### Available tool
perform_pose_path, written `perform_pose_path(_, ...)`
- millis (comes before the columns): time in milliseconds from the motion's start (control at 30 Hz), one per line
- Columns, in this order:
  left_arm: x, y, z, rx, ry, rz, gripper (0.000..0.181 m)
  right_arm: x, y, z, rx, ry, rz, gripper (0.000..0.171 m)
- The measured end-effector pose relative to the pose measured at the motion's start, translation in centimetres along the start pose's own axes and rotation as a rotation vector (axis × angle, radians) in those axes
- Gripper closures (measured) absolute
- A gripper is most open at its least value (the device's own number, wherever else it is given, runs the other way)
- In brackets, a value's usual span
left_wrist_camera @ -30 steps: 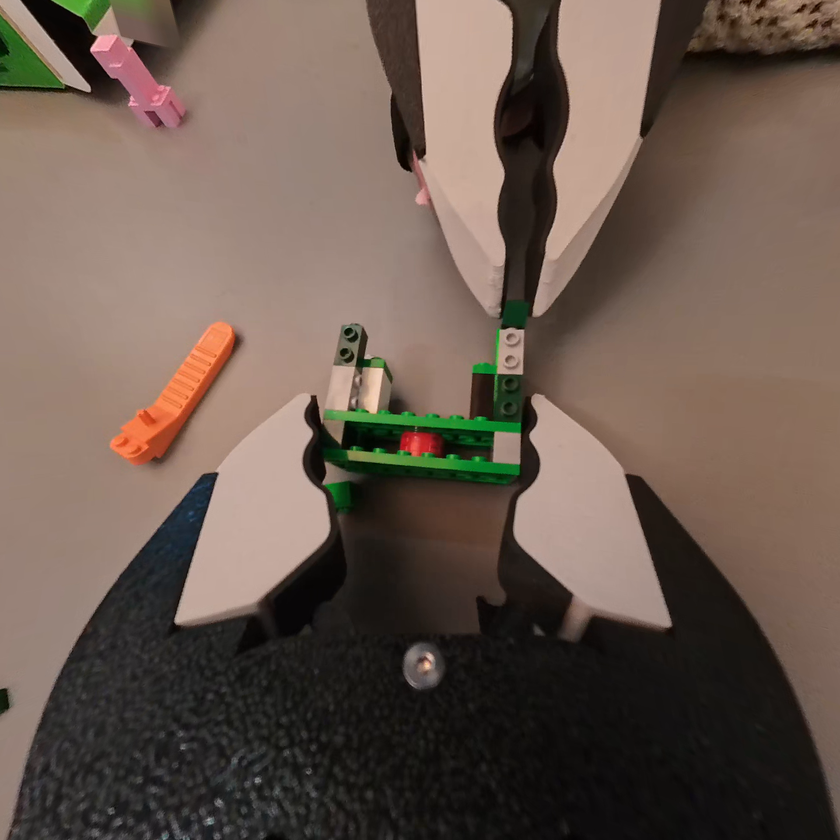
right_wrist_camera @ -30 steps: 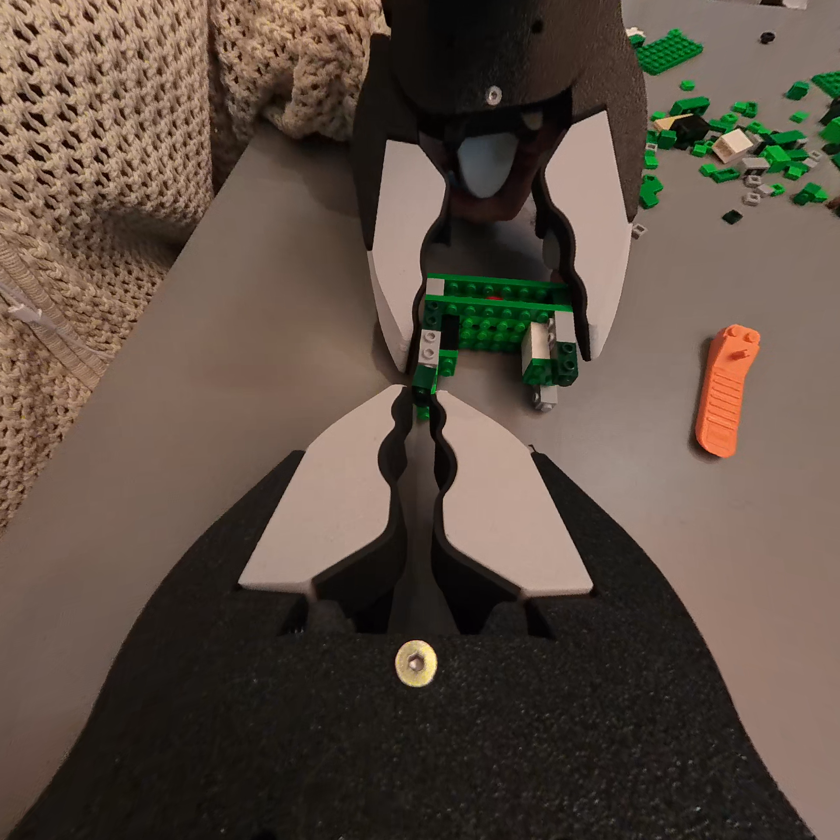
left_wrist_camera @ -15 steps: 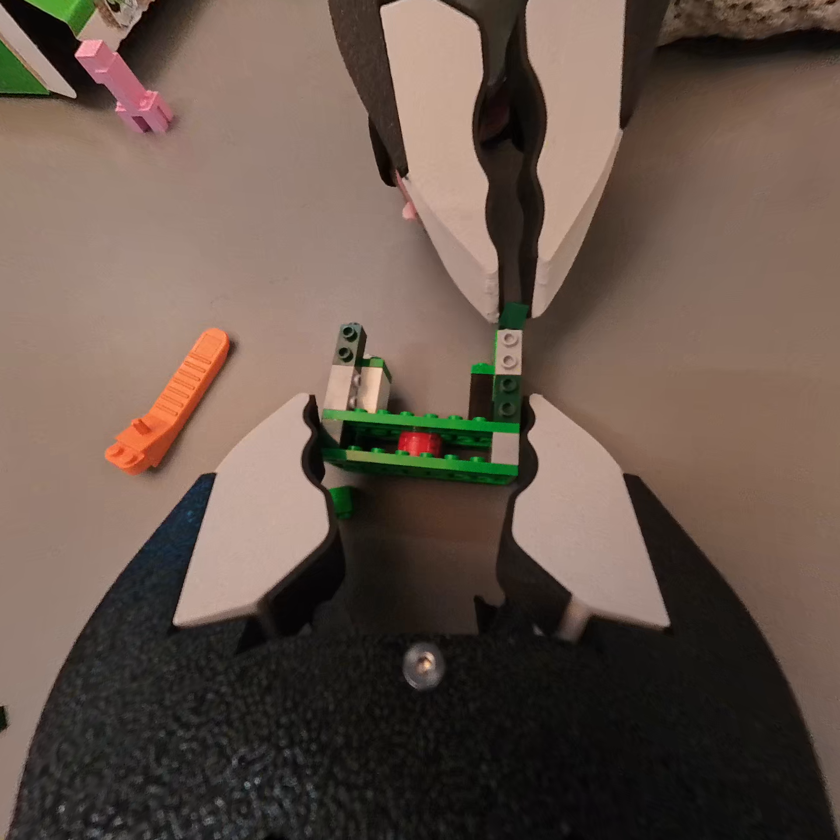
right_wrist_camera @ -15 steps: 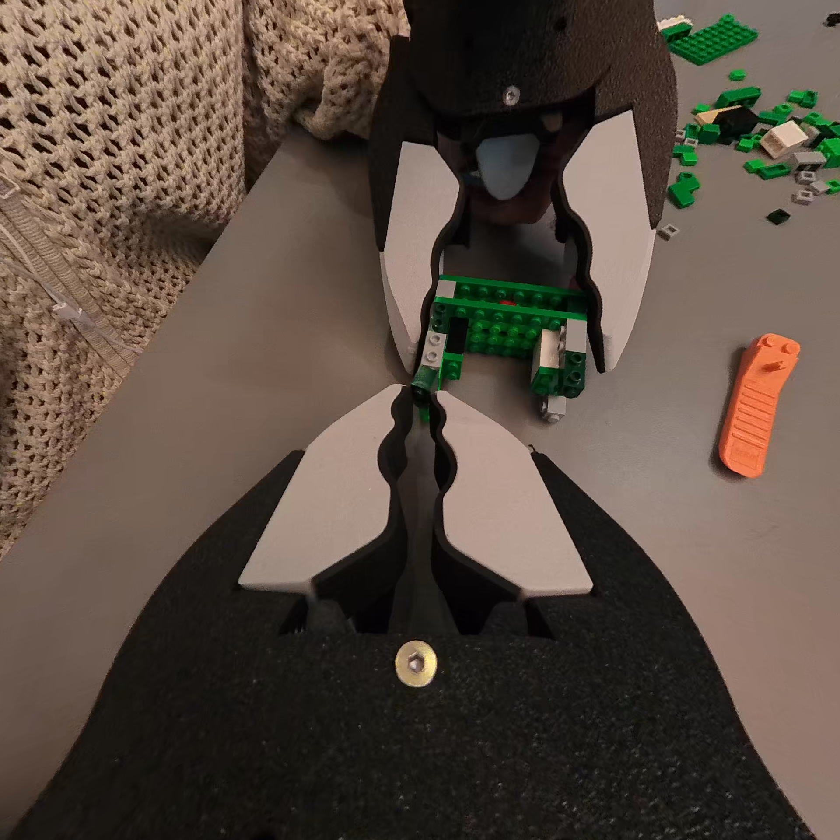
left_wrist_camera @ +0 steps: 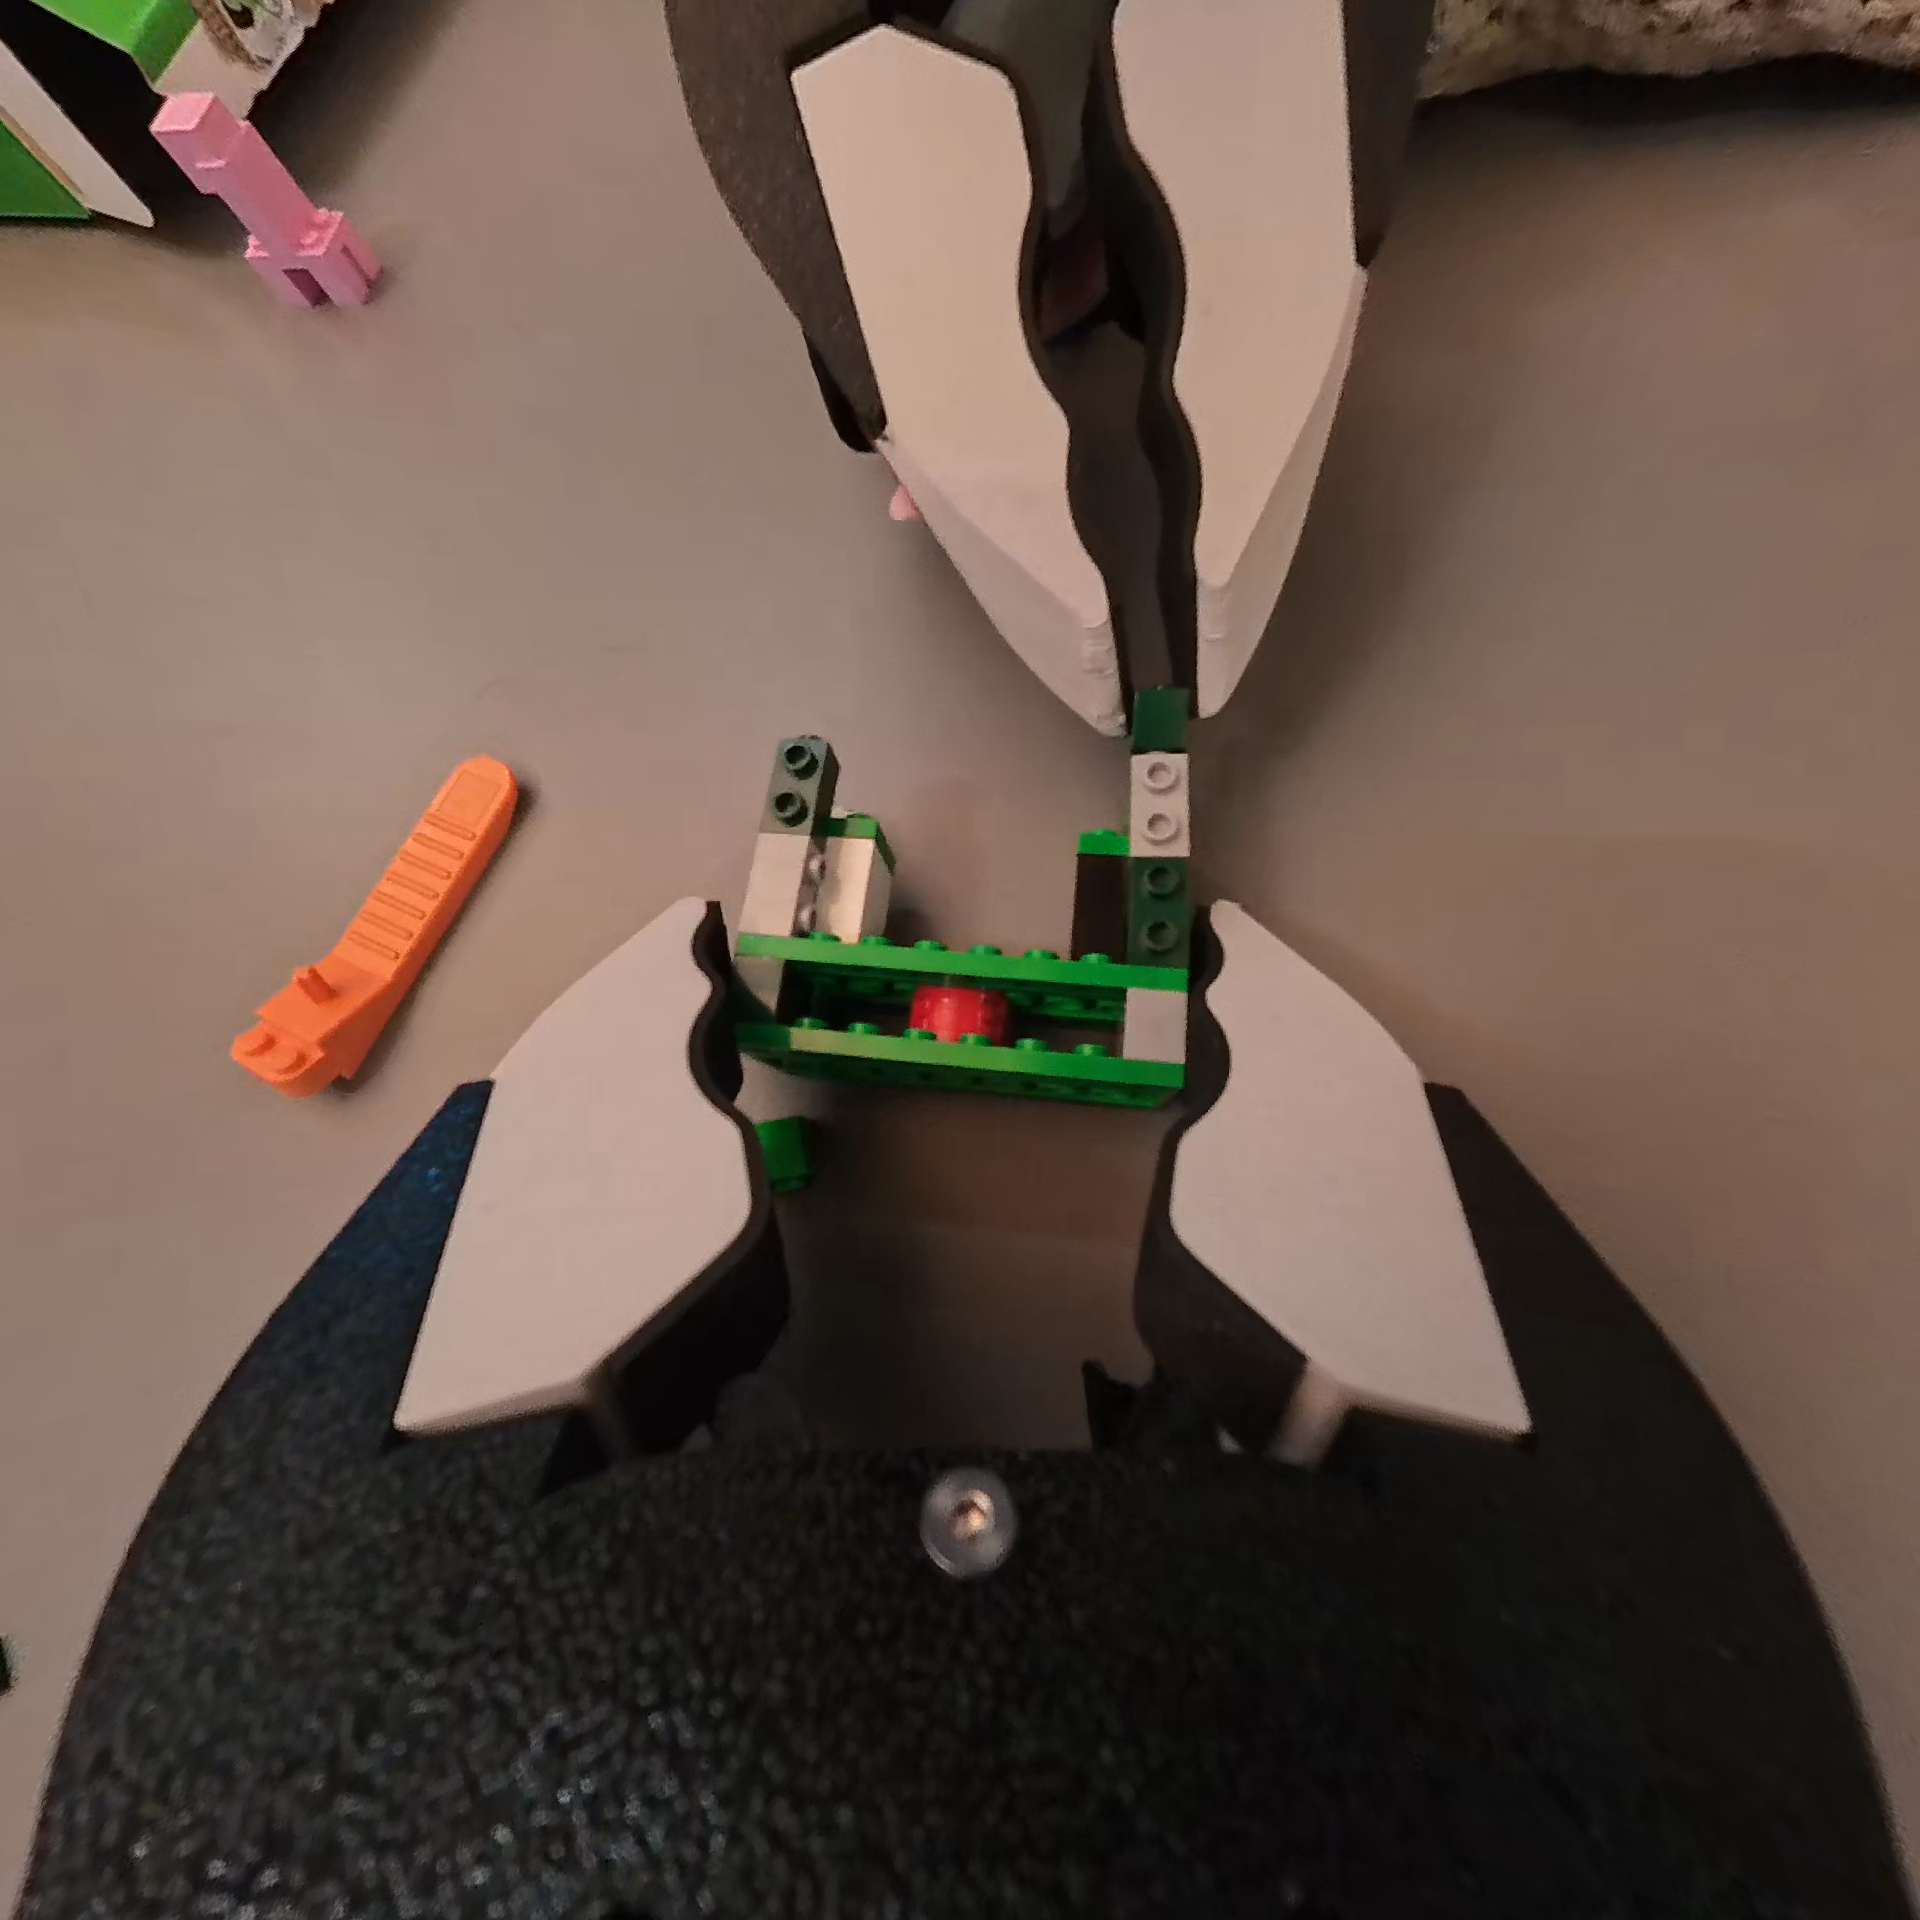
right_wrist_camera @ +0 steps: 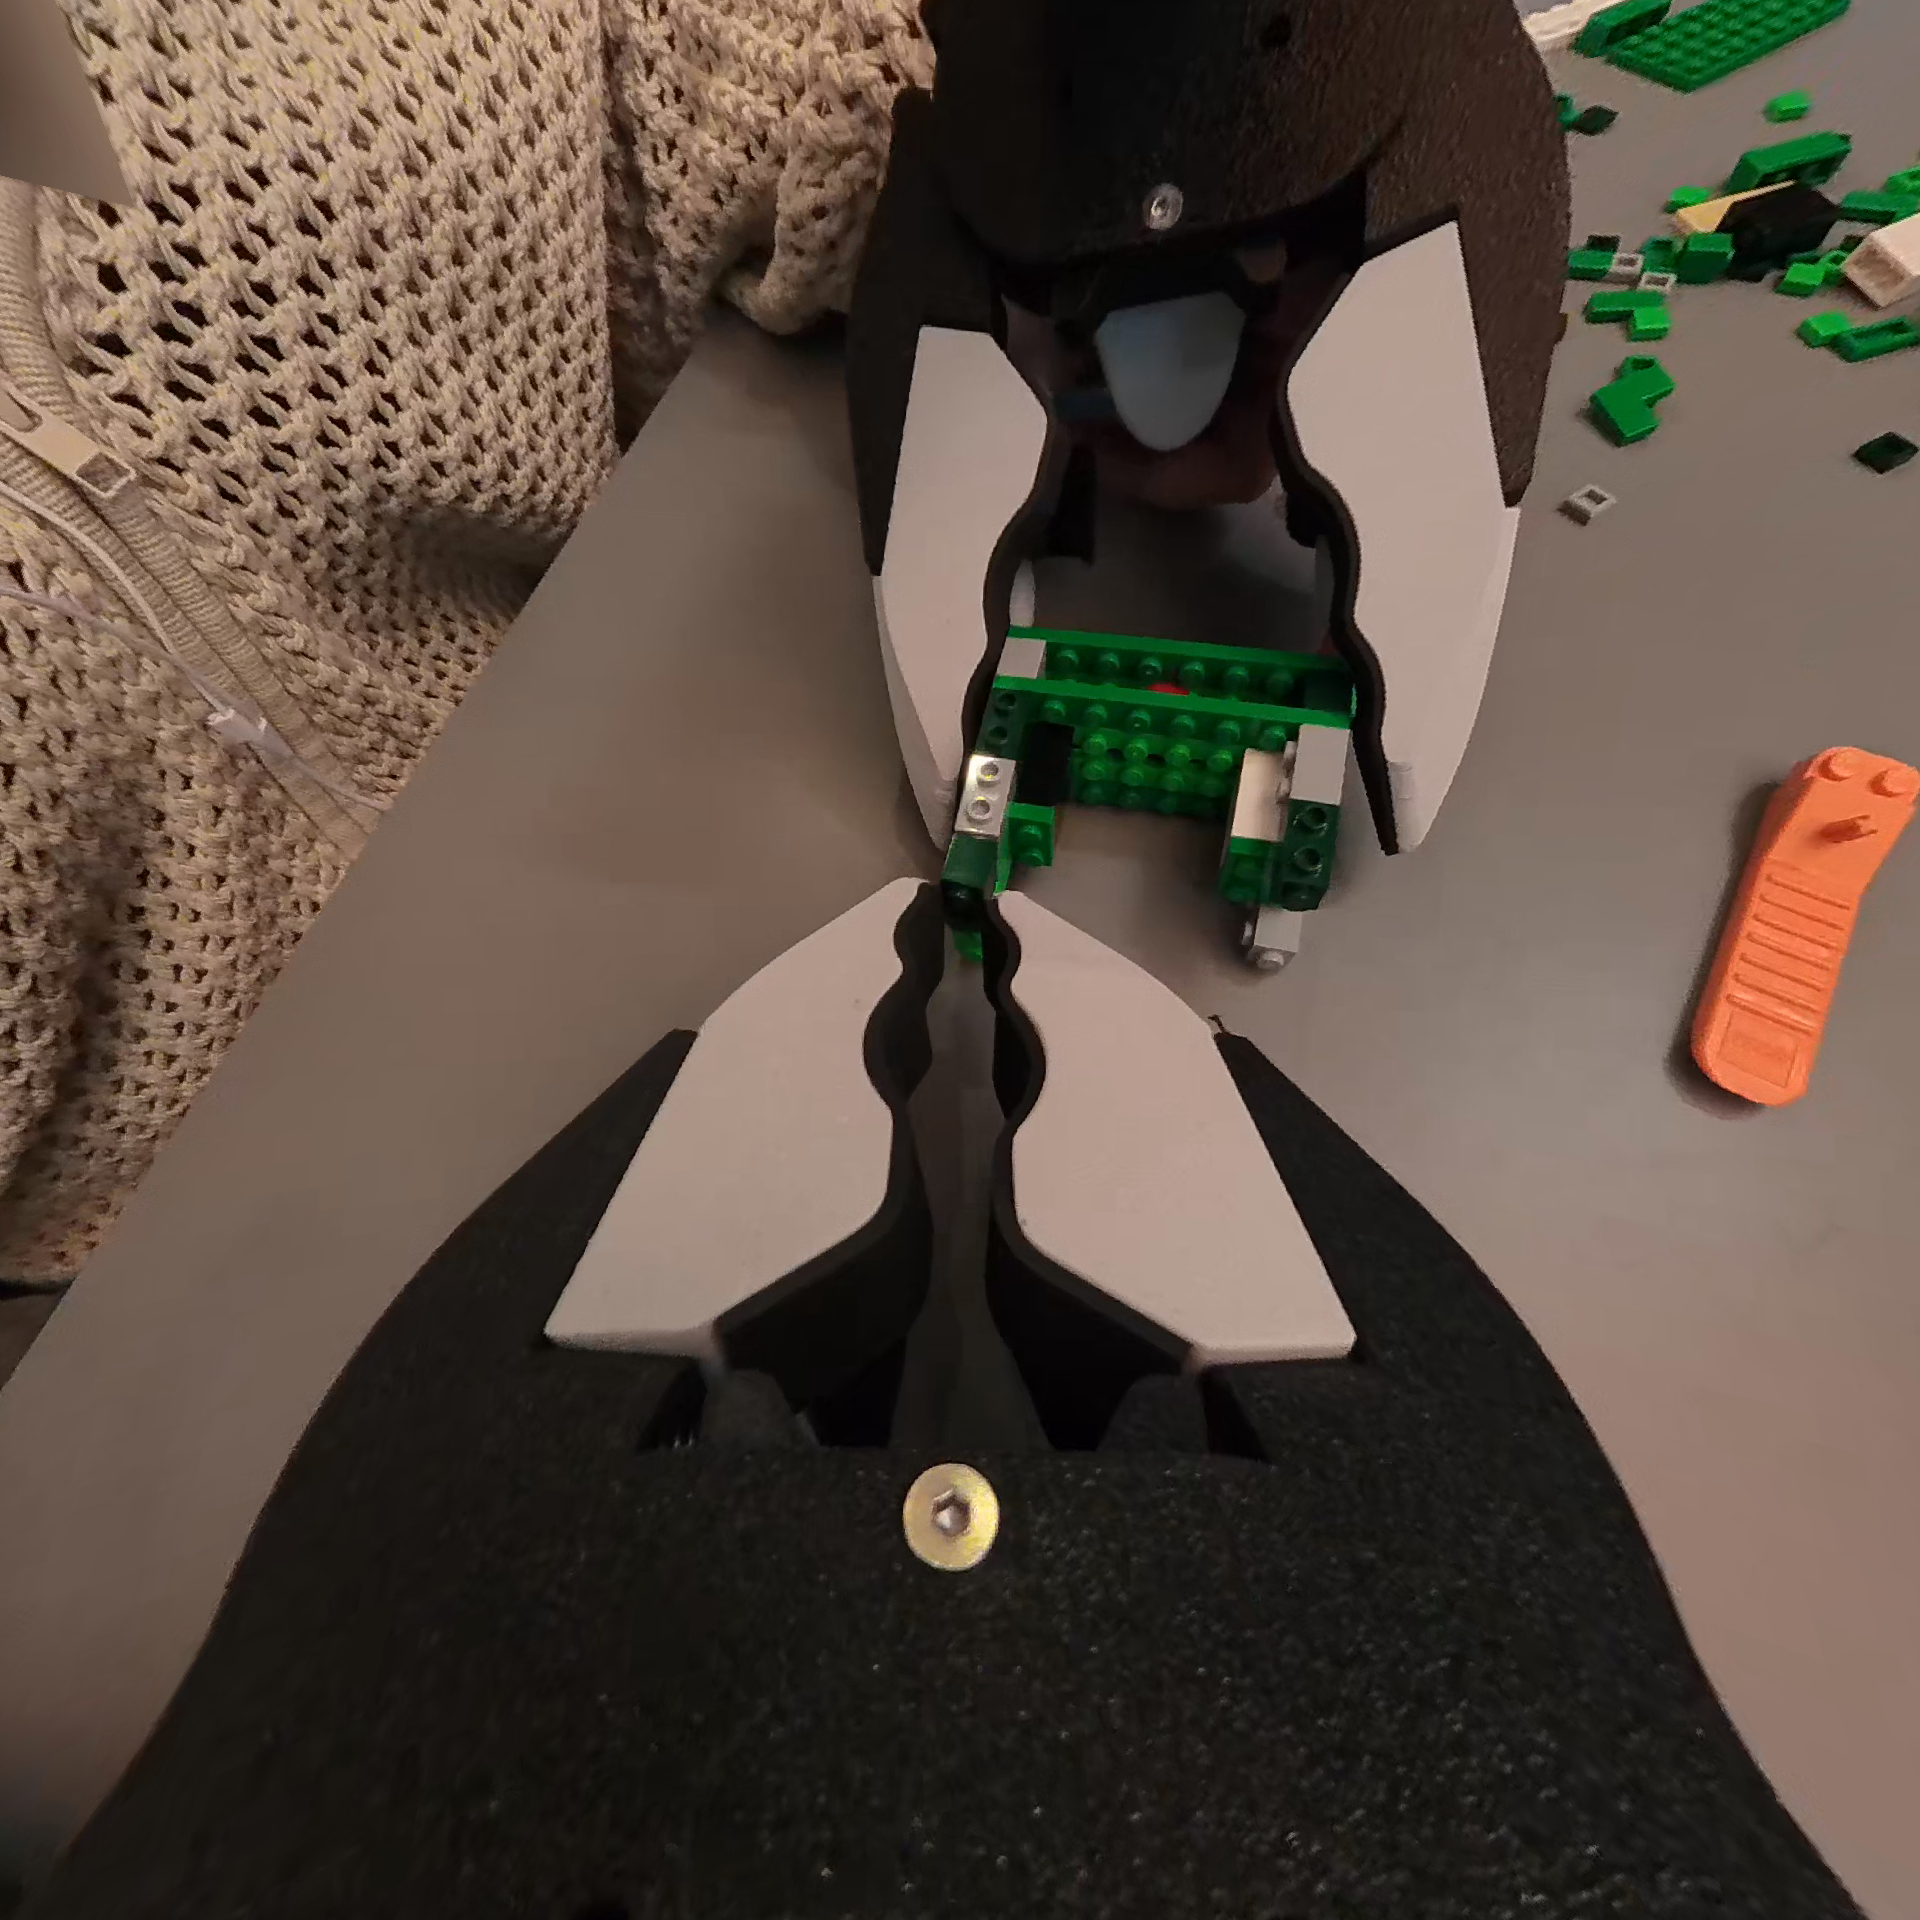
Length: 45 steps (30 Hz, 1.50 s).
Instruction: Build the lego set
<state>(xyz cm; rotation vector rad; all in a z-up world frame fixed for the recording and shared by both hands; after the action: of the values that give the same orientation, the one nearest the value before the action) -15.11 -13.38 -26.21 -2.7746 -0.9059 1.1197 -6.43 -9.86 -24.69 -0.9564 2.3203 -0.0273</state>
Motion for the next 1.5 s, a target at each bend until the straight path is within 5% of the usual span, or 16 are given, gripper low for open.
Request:
perform_pose_path(700,-0.1,0.1,-0.1,0.008,0.000,-0.011,0.098,0.2,-0.7,0.2,-0.059,0.005,0.108,0.164)
perform_pose_path(1067,-0.1,0.1,-0.1,0.003,-0.001,-0.006,0.098,0.1,-0.2,0.0,0.010,-0.012,-0.016,0.163)
perform_pose_path(1500,-0.1,0.0,0.0,-0.017,-0.008,0.000,0.098,-0.2,-0.9,0.0,0.015,0.060,0.164,0.147)
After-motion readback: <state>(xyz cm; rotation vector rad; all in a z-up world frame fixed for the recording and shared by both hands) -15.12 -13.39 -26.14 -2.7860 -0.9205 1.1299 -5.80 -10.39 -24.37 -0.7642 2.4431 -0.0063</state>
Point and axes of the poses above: each gripper's, where its closed fingertips meet, x out along the fingers, z out of its underside, y = z × x across the jaws, the point moved 5 cm from there along -x, back along the fingers, and after that the axes turned 8 degrees about x, right-handed, at the moved point
